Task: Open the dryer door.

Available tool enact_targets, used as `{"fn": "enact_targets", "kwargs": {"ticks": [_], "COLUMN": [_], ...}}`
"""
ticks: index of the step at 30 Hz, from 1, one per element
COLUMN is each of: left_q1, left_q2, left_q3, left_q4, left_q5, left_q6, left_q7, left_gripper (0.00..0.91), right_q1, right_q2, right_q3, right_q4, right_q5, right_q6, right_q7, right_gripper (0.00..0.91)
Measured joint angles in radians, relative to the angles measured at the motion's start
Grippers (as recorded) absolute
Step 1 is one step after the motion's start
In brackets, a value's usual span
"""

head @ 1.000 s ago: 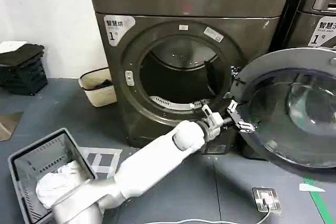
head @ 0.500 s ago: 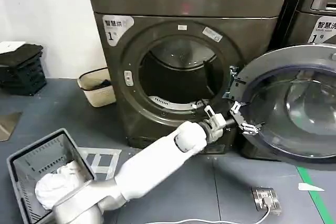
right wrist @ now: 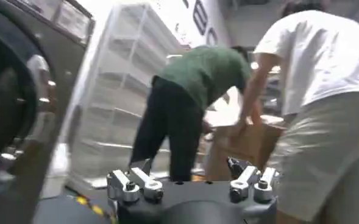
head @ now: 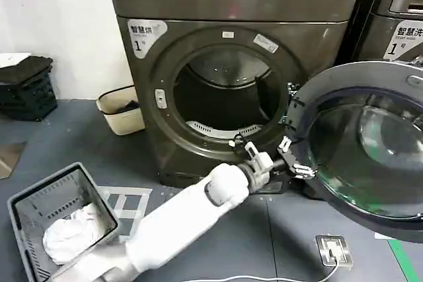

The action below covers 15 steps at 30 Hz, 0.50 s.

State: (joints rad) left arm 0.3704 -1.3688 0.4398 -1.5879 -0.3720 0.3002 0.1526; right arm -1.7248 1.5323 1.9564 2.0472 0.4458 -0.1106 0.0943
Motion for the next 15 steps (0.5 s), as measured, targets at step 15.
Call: {"fn": "enact_targets", "kwargs": {"ticks": [15], "left_q1": [0.206], "left_q2": [0.195], "left_q3": [-0.283], "left_q4": [-0.292], "left_q5": [-0.186], "left_q6": [0.282], "left_q7": [-0.285], "left_gripper": [0.907], "right_q1": [-0.029], "right_q2": [0.035], "right_q3": [0.011], "right_q4": [-0.088], "right_q5": [0.000], "right_q6": [0.106], "right_q7": [0.095], "right_gripper": [0.907]}}
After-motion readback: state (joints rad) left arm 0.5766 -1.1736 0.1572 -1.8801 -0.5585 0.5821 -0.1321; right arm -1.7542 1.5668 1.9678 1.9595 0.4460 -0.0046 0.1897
